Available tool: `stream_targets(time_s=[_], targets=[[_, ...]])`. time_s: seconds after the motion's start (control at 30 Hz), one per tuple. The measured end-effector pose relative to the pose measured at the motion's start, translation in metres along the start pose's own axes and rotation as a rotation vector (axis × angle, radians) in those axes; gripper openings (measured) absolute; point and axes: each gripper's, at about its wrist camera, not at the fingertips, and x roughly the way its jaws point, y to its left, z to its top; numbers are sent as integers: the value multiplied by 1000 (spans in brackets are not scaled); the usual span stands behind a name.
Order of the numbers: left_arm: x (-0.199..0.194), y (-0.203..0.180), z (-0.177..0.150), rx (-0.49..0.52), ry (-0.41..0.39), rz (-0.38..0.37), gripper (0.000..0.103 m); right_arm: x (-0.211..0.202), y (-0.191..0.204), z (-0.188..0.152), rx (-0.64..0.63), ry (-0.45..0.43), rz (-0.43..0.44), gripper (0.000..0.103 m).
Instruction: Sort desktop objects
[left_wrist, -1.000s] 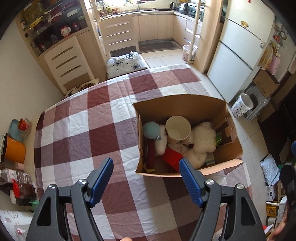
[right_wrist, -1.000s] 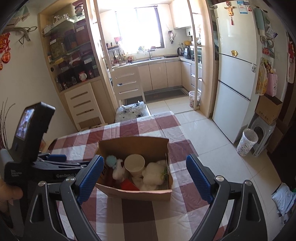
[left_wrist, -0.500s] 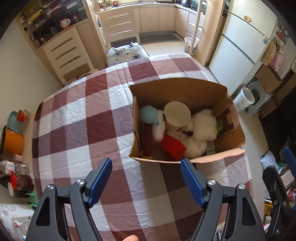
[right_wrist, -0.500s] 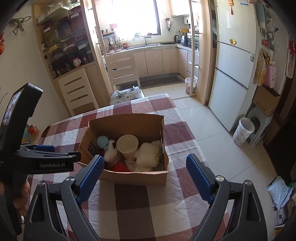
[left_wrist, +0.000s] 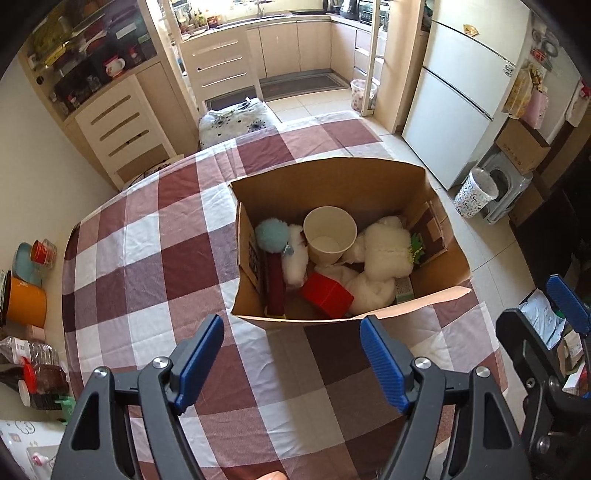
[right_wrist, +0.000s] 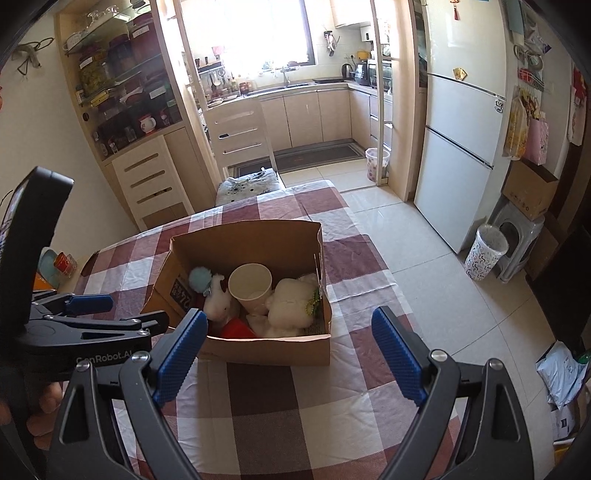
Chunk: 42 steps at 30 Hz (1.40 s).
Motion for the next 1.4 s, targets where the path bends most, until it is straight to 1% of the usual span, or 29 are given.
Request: stream_targets(time_s=[0.1, 0.37, 0.47, 0.97, 1.4], targets=[[-2, -3, 1, 15, -10, 8, 78, 0, -2, 0, 6, 1, -2, 92], [-5, -8, 1, 26, -24, -25, 78, 0, -5, -2, 20, 1, -9, 92], [-4, -10, 1, 33, -21, -38, 78, 0, -5, -3, 20, 4, -10, 92], [-2, -14, 1, 36, -20, -56, 79, 1, -7, -4, 30, 13, -19, 92], [-1, -14, 1, 33, -15, -58, 79, 2, -7, -5, 32, 16, -19, 92]])
